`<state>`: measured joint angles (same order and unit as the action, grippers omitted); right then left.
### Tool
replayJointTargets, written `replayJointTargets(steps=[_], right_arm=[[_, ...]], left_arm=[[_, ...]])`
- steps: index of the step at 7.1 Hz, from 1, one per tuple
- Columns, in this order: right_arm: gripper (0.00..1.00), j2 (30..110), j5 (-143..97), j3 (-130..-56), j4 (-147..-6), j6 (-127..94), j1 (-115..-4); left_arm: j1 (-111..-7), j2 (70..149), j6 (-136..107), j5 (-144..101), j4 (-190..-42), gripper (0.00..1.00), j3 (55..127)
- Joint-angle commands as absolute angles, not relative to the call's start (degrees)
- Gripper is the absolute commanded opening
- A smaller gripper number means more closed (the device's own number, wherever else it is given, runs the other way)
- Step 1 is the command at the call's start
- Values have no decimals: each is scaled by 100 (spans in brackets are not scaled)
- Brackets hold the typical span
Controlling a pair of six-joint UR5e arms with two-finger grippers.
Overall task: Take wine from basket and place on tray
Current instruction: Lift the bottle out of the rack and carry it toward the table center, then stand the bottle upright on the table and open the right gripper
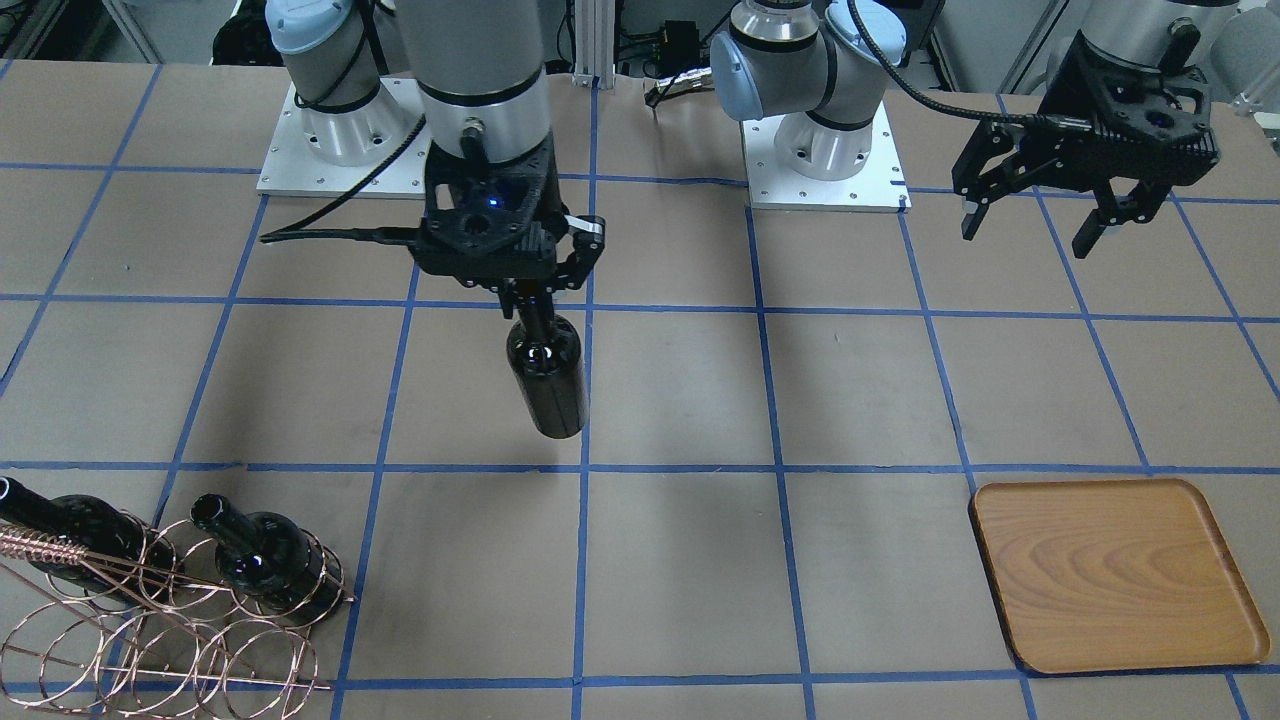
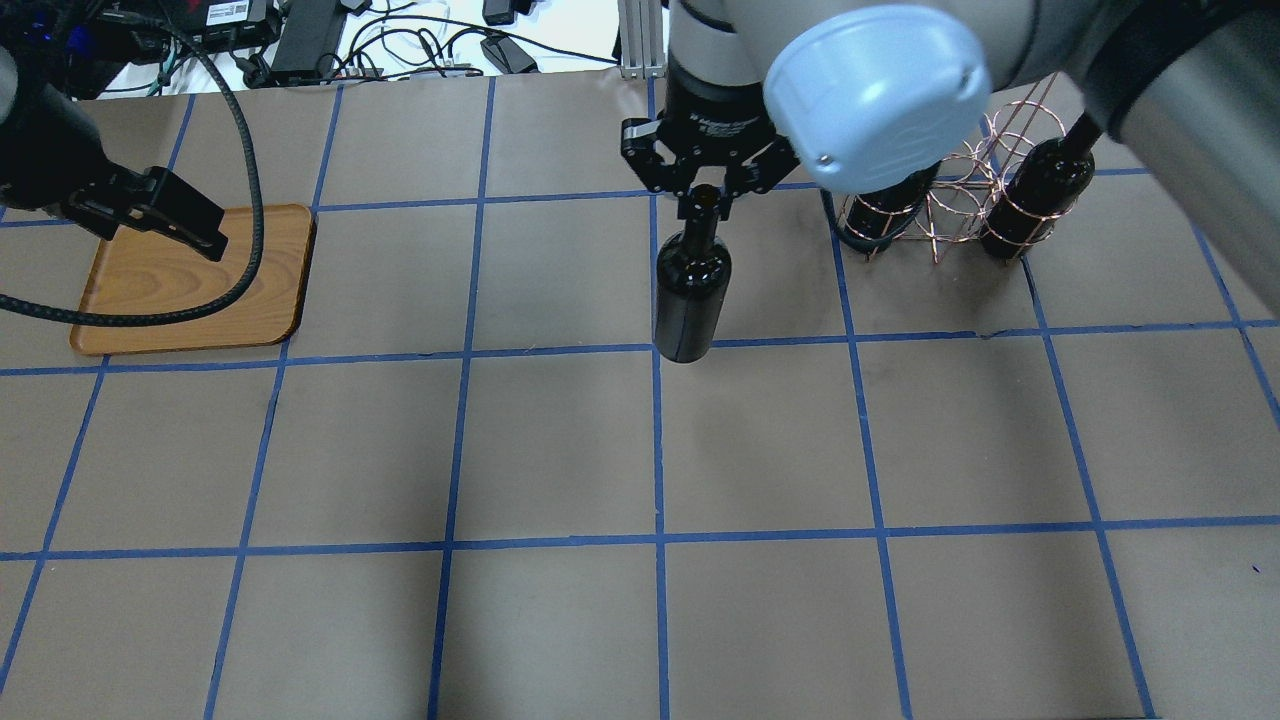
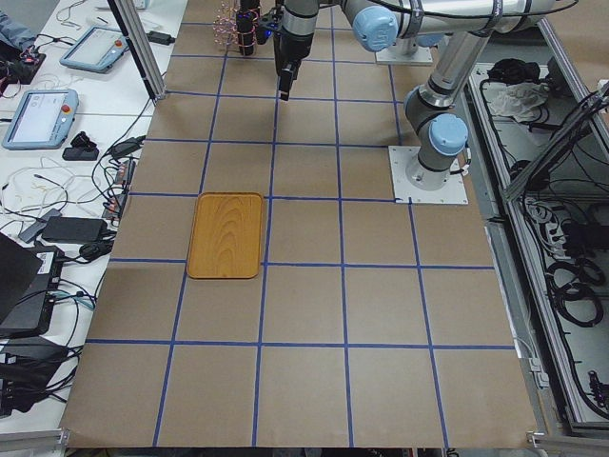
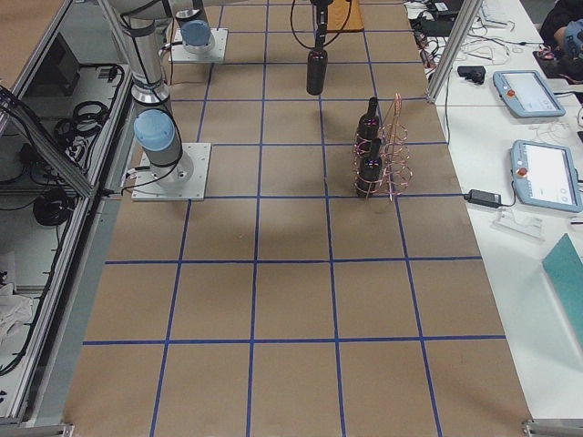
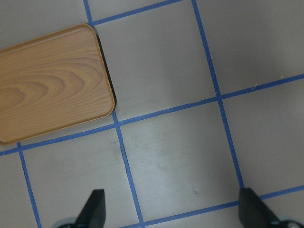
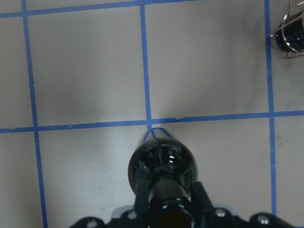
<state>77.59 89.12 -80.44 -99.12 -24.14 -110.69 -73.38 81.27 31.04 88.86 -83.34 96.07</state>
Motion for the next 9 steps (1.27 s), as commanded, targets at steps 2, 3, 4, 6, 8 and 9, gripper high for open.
replayJointTargets(steps=[2, 3, 4, 6, 8, 9], right_arm=[[0, 7523, 8938, -8559, -10668, -3128, -11654], [0, 7523, 9052, -8656, -10696, -3172, -11698], [0, 7567, 9114, -8666, -10601, -3199, -11698], [0, 7664, 9114, -8666, -10468, -3199, -11698], [0, 7664, 9088, -8718, -10468, -3217, -11707], [0, 7664, 9105, -8814, -10485, -3286, -11794]], left_arm=[[-7031, 8077, 3428, 8737, -8376, 100, 9615], [-7031, 8077, 3436, 8719, -8385, 100, 9624], [-7031, 8077, 3428, 8719, -8393, 100, 9624], [-7049, 8077, 3419, 8544, -8420, 100, 9650], [-7049, 8077, 3419, 8543, -8420, 100, 9677], [-7049, 8077, 3419, 8543, -8420, 100, 9677]])
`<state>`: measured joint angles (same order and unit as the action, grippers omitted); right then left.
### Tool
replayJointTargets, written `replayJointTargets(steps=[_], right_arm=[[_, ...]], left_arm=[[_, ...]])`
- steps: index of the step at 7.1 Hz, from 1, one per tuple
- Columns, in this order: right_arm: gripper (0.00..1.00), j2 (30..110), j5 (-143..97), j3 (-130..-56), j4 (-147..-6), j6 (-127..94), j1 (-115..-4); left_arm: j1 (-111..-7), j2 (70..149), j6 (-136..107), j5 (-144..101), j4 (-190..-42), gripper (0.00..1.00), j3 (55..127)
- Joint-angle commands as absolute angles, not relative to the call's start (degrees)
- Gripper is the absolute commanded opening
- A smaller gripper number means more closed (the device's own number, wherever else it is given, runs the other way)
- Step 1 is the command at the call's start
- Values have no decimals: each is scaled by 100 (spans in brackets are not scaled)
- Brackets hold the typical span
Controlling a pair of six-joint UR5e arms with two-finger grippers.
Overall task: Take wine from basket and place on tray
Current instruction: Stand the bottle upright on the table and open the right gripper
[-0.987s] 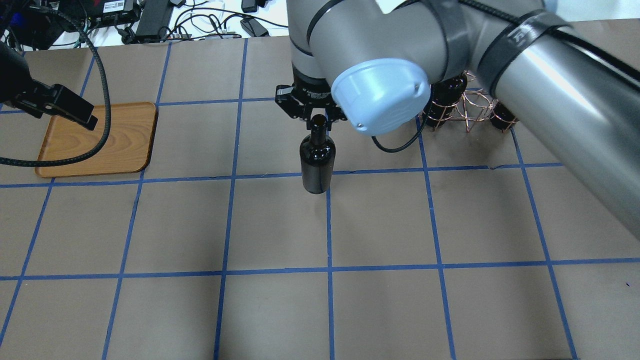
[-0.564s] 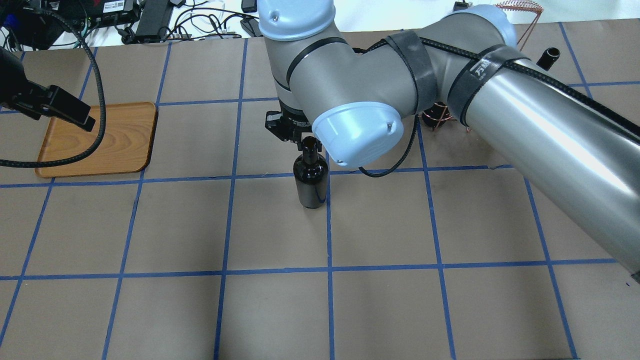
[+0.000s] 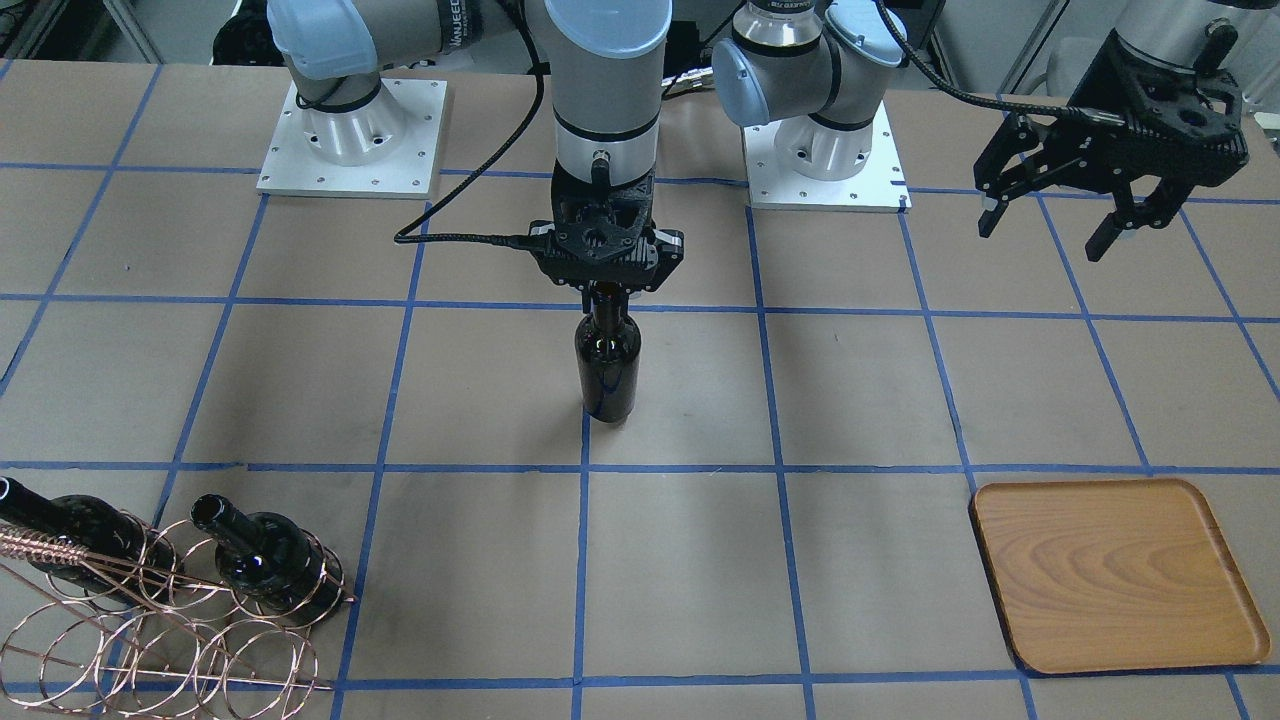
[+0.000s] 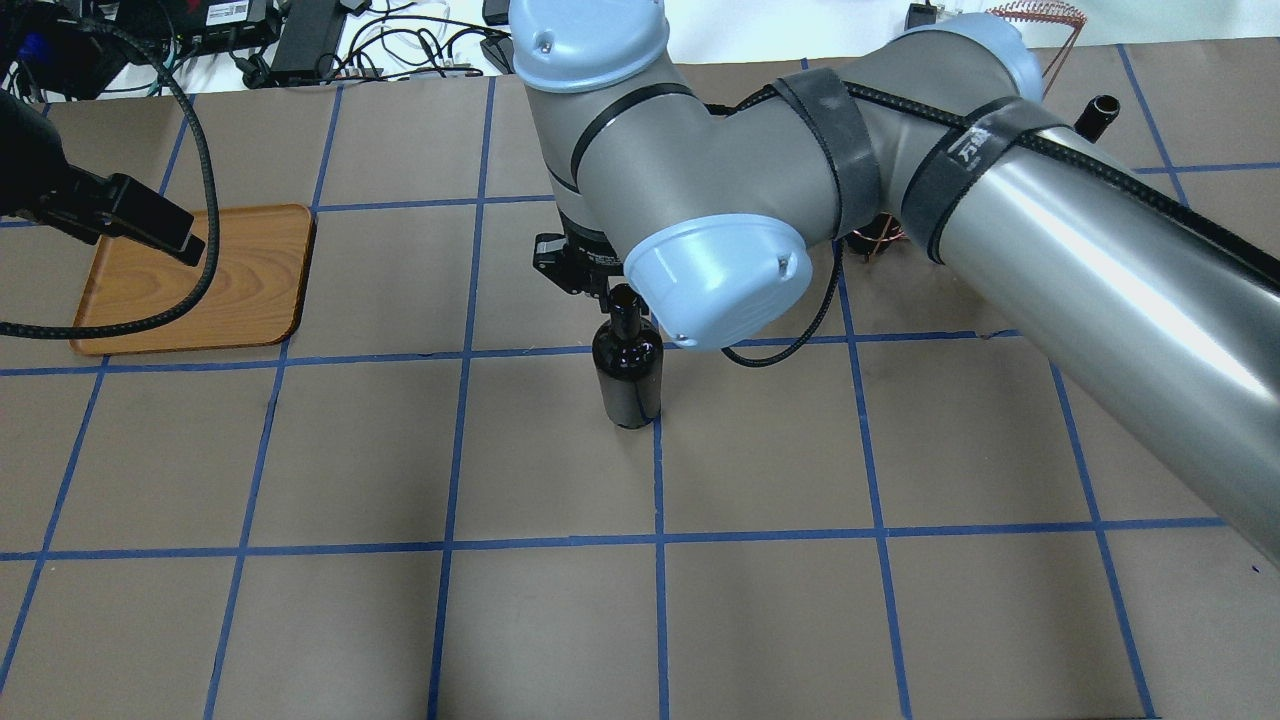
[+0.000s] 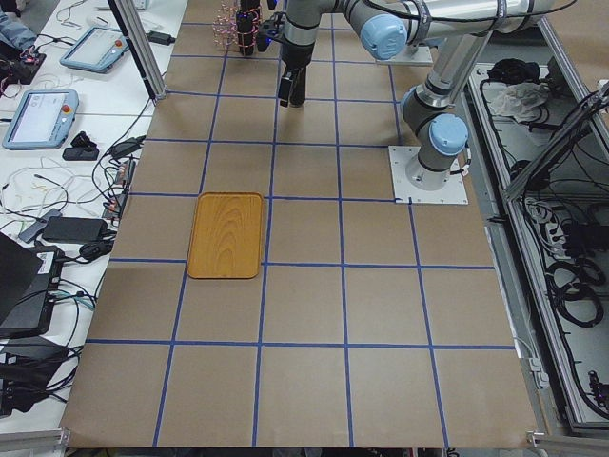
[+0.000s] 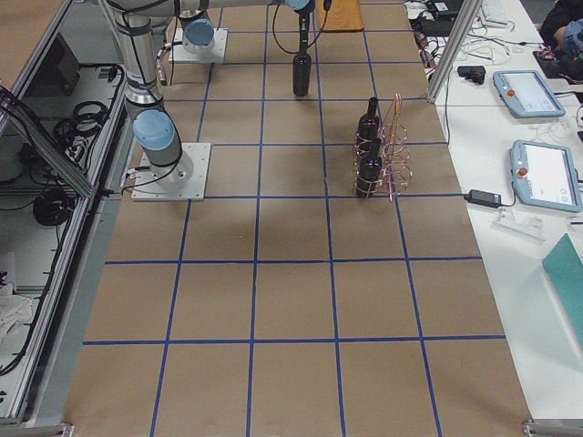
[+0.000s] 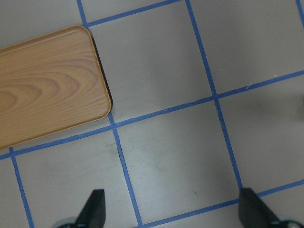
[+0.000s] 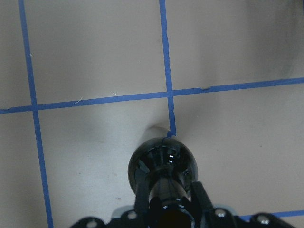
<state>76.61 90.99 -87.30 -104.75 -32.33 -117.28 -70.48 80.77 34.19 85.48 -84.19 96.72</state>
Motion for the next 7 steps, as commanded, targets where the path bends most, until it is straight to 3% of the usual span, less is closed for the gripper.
replayJointTargets(steps=[1, 2, 3, 4, 5, 7], right_arm=[[0, 7664, 9105, -8815, -10485, -3339, -11804], [0, 7664, 9114, -8815, -10503, -3331, -11804], [22, 7655, 9123, -8815, -10486, -3314, -11804], [70, 7664, 9123, -8815, -10477, -3313, -11804], [100, 7664, 9132, -8798, -10503, -3322, -11804], [100, 7935, 9088, -8719, -10477, -3287, -11795]], left_arm=[[-7049, 8077, 3419, 8543, -8420, 100, 9677], [-7049, 8077, 3410, 8534, -8420, 100, 9685], [-7049, 8068, 3410, 8534, -8420, 100, 9694], [-7049, 8068, 3410, 8534, -8420, 100, 9694], [-7049, 8068, 3410, 8543, -8420, 100, 9694], [-7049, 8068, 3410, 8543, -8420, 100, 9694]])
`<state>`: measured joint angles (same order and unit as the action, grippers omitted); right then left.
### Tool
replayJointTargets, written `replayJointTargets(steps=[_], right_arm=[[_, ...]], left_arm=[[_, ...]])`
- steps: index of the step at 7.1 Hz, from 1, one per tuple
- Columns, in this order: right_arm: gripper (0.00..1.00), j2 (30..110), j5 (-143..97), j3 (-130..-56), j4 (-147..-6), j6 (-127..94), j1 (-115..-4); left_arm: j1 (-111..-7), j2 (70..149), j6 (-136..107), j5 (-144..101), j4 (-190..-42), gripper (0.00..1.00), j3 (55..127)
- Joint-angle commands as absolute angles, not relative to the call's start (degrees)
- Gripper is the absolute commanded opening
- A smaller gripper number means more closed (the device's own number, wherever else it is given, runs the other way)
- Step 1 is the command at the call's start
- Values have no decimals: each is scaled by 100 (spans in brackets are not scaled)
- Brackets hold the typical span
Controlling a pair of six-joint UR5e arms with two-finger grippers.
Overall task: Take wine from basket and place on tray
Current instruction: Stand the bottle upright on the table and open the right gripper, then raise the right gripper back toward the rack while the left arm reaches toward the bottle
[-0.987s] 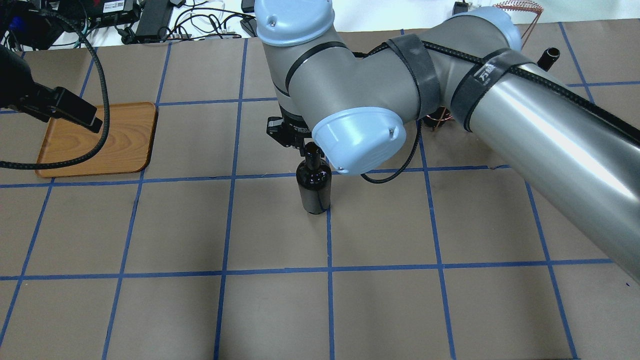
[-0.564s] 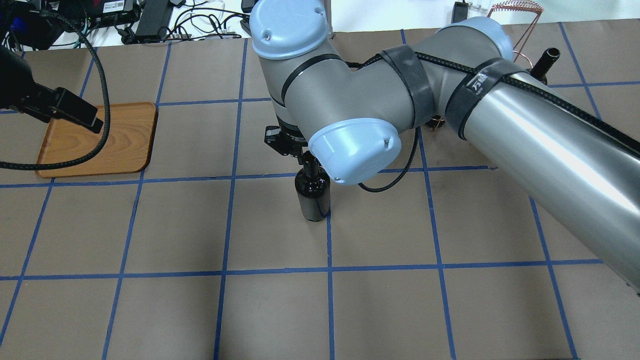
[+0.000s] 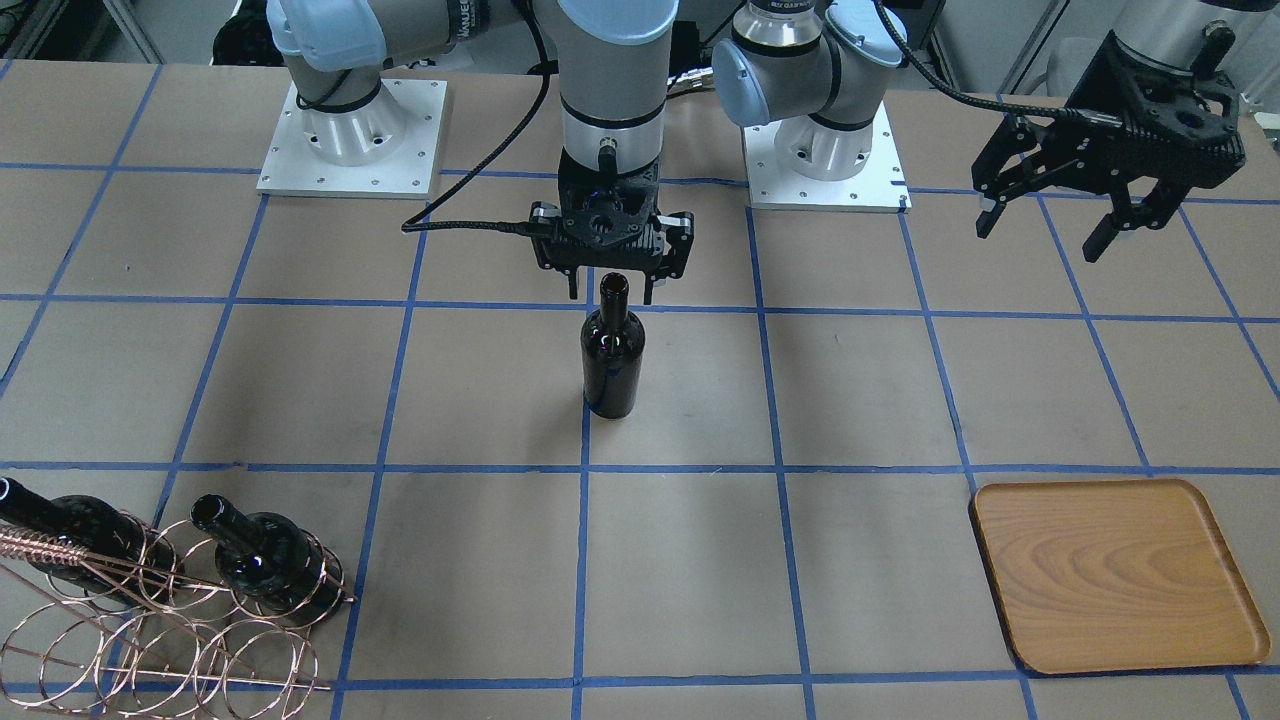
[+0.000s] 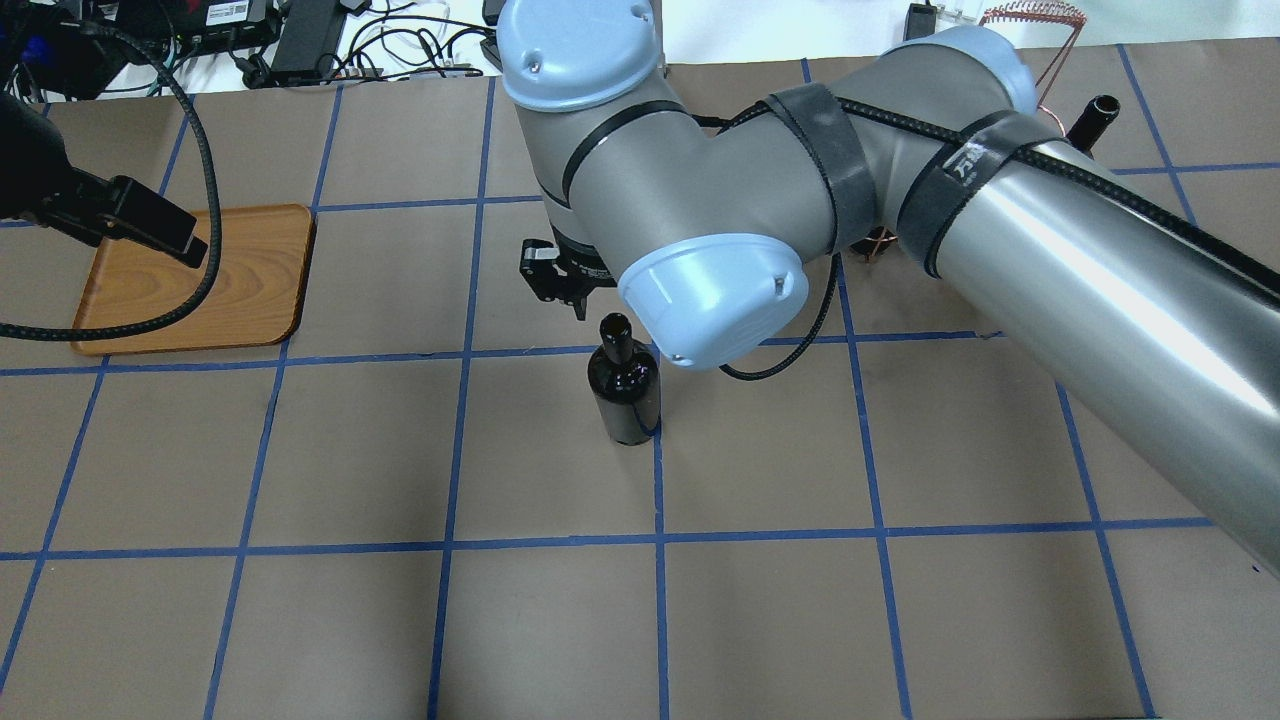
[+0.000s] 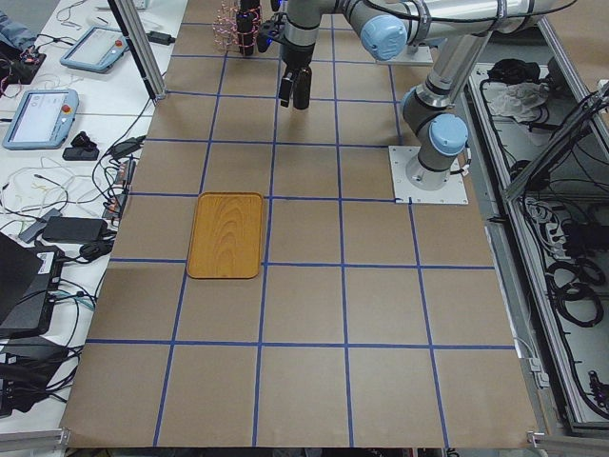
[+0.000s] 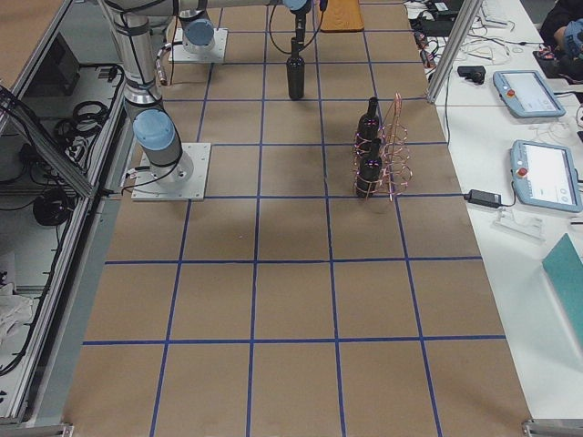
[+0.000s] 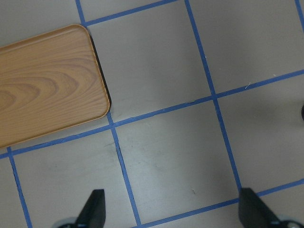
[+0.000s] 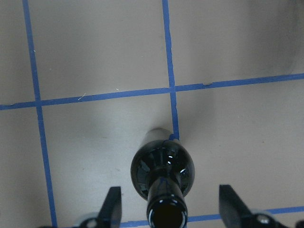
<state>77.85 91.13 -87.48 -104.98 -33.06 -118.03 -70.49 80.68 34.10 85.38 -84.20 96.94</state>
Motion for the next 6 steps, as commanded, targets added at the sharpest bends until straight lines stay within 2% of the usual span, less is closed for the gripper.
replayJointTargets(steps=[1, 4, 6], right_arm=[[100, 8015, 9131, -8693, -10450, -3218, -11708], [100, 8339, 9123, -8499, -10363, -1813, -10604], [100, 8630, 9149, -8499, -10118, -367, -9638]], left_arm=[[-7058, 8068, 3306, 8534, -8411, 100, 9686], [-7206, 8007, 2034, 8534, -8446, 100, 9686], [-8072, 8129, 380, 8569, -8499, 100, 9686]])
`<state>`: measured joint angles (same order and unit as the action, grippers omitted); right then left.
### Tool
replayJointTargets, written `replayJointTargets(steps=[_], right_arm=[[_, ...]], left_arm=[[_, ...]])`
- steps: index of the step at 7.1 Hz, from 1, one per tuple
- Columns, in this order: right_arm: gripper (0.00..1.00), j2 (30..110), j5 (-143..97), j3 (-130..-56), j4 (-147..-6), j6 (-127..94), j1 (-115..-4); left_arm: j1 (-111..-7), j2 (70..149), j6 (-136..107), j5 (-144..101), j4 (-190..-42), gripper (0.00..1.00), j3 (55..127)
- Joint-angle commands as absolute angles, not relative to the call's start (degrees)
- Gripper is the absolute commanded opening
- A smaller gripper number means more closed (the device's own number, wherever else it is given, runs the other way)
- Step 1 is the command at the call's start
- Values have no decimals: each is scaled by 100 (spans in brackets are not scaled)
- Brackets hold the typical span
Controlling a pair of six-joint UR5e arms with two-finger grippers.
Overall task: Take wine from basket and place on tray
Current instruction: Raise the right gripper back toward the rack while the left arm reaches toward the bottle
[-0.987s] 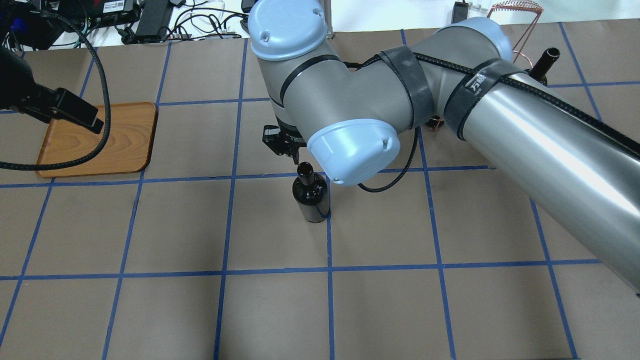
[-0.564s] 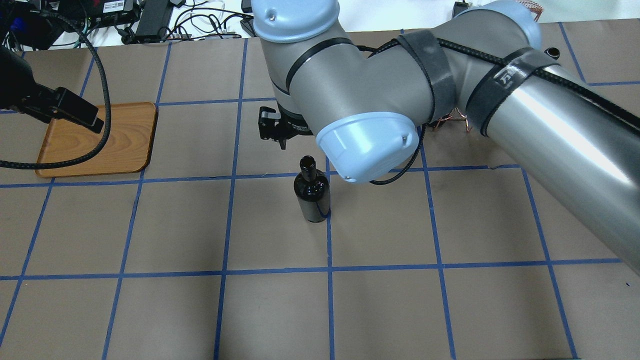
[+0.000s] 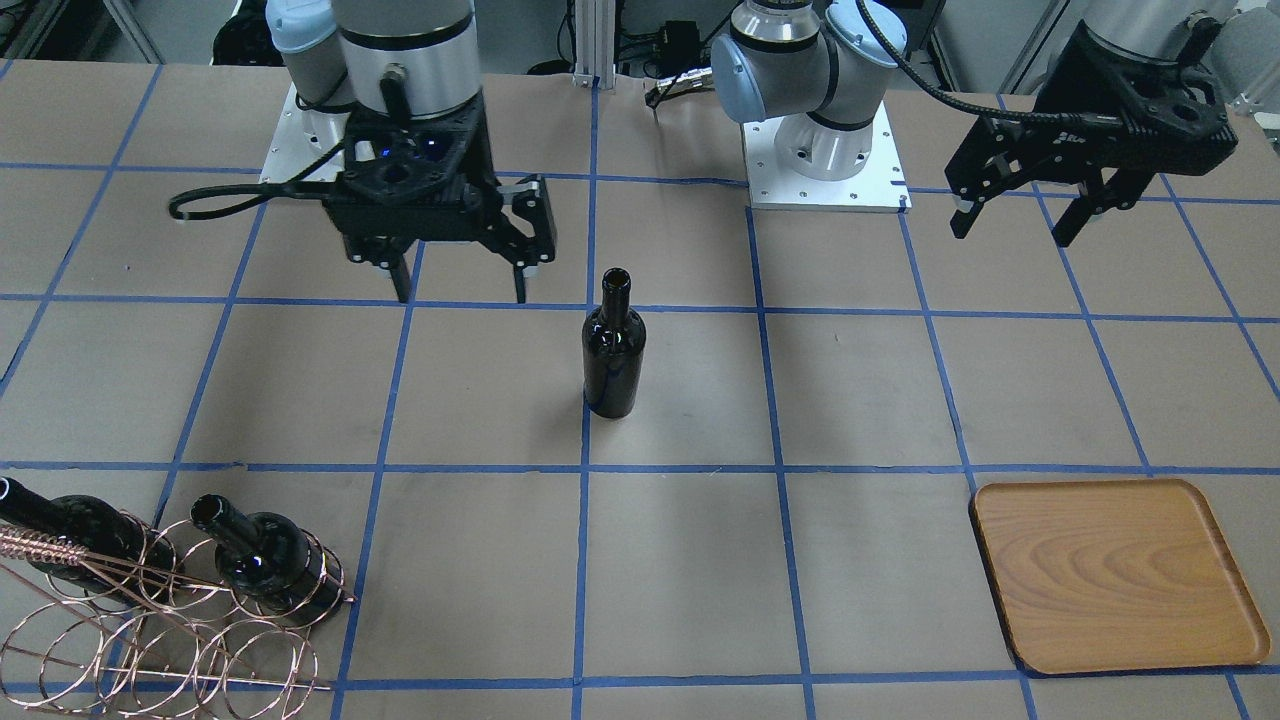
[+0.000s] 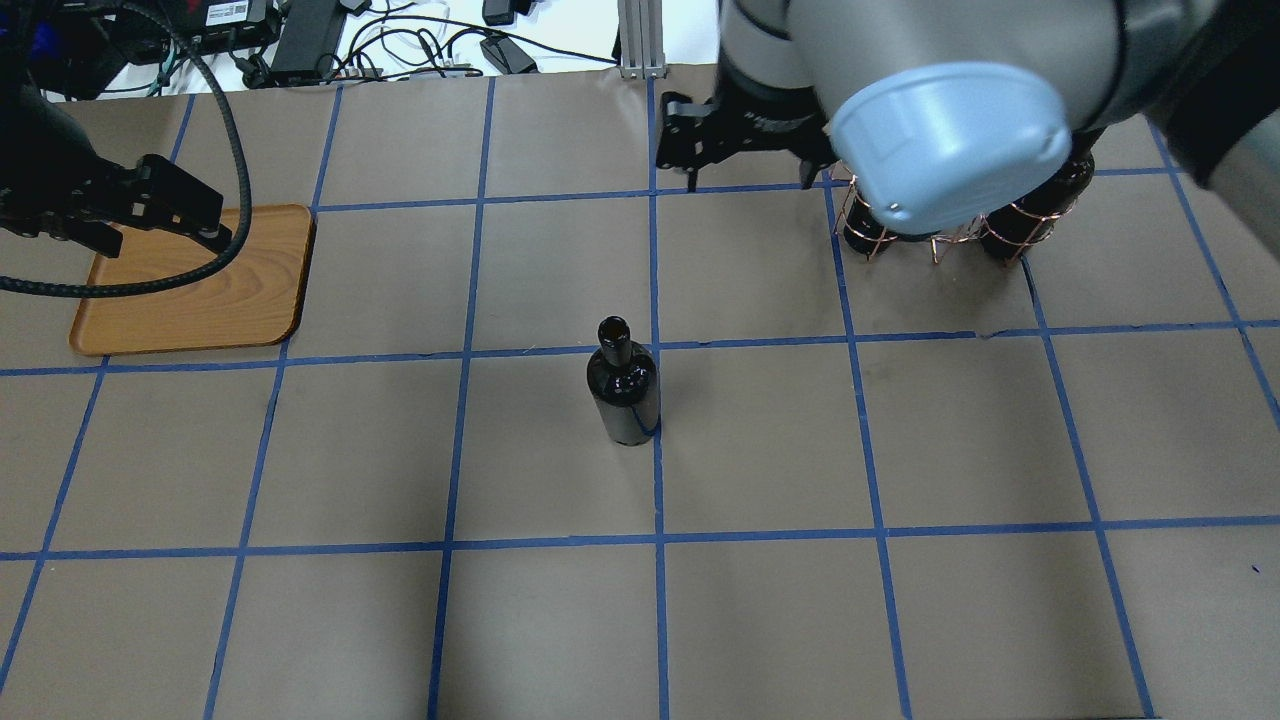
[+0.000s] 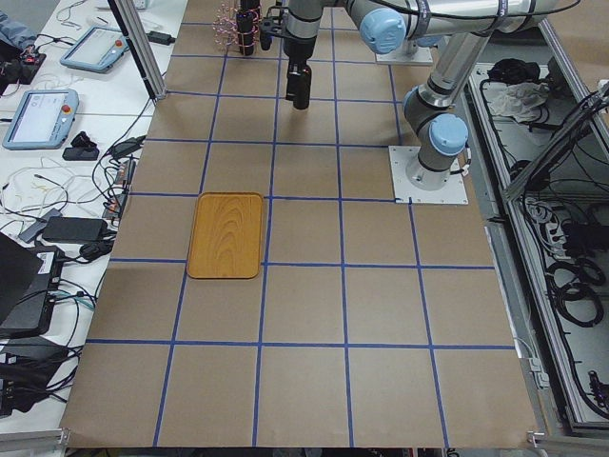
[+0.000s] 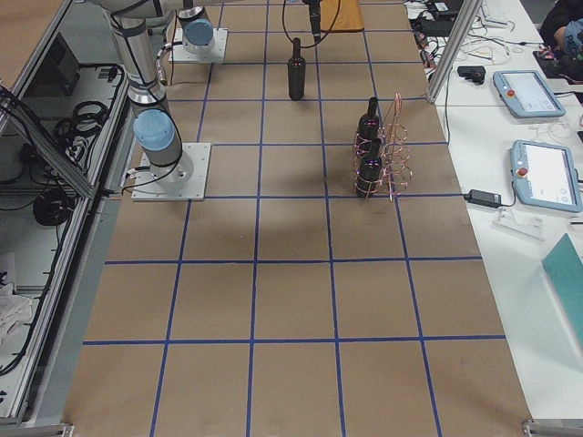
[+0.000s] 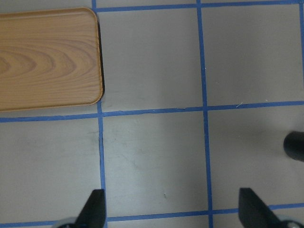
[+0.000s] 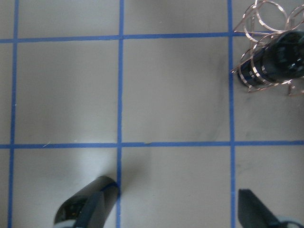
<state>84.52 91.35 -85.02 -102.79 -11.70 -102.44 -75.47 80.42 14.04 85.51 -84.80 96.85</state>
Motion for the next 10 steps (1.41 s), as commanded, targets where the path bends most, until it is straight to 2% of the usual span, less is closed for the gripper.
replayJointTargets(steps=[1, 3, 5, 10], right_arm=[[100, 8718, 9106, -8490, -9925, 31, -9180], [100, 8824, 9123, -8508, -9574, 62, -8703], [100, 8868, 9132, -8473, -9360, 9, -8684], [100, 8903, 8764, -8543, -9299, 53, -8719]], left_arm=[[-8617, 8234, -75, 8648, -8456, 100, 9686], [-9592, 8515, -1235, 8701, -8089, 100, 9616], [-10551, 8971, -2372, 8745, -7910, 100, 9624], [-11372, 9896, -3163, 8754, -7145, 100, 9685]])
